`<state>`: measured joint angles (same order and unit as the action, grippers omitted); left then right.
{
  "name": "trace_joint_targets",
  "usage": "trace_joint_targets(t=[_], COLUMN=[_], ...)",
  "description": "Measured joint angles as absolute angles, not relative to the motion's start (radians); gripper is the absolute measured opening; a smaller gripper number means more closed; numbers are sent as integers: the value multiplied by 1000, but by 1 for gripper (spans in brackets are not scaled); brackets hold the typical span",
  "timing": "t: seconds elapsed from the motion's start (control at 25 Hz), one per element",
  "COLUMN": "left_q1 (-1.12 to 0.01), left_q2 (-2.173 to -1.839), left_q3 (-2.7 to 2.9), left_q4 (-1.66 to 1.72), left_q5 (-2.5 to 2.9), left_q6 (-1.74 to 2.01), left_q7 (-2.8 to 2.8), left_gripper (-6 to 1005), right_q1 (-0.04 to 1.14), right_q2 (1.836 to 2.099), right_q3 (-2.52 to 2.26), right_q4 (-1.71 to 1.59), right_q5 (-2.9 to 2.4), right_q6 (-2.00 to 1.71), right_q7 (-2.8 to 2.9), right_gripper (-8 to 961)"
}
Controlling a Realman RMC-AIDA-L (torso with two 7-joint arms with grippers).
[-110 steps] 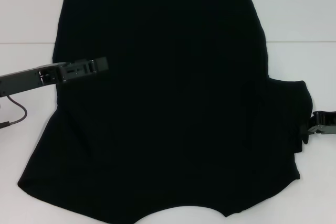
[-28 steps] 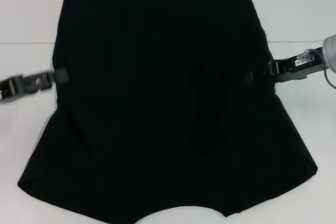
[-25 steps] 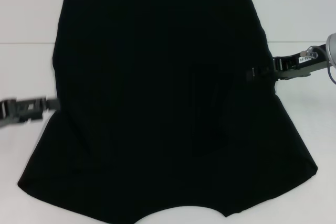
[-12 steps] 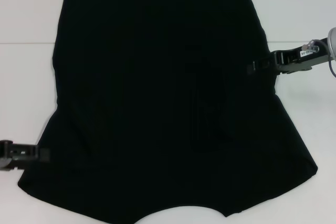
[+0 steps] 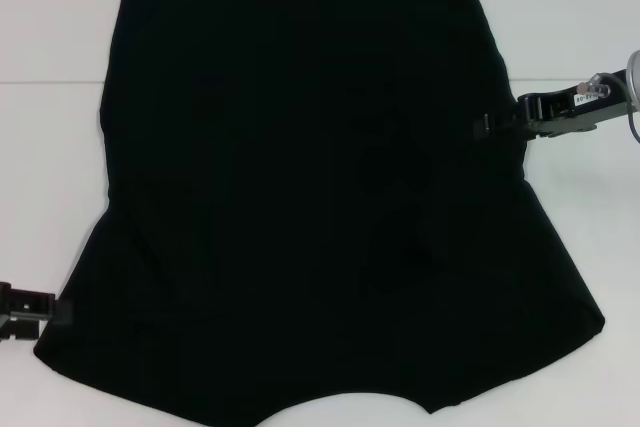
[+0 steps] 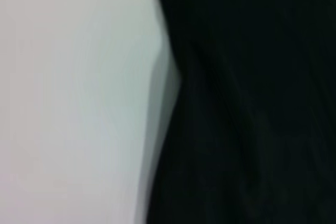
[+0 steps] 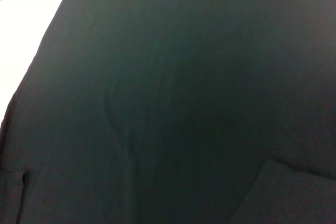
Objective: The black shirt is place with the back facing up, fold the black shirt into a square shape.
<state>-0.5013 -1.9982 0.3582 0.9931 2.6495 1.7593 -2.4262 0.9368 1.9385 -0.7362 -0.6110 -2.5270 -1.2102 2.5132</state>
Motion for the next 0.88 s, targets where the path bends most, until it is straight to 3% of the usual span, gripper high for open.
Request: trace_joint_targets(t=[0.88], left_q1=[-500], left_q2=[-2008], left_q3=[368], left_q4=[910], left_q5=[2705], left_q6=[1625], left_q7=[-2445], left_gripper=[605], right_q1=[928], right_q2=[1936], right_q3=[-736], right_q4=[-611], right_q5=[-2527], right_q6=[-1216], right_q7=[2511], right_gripper=[760])
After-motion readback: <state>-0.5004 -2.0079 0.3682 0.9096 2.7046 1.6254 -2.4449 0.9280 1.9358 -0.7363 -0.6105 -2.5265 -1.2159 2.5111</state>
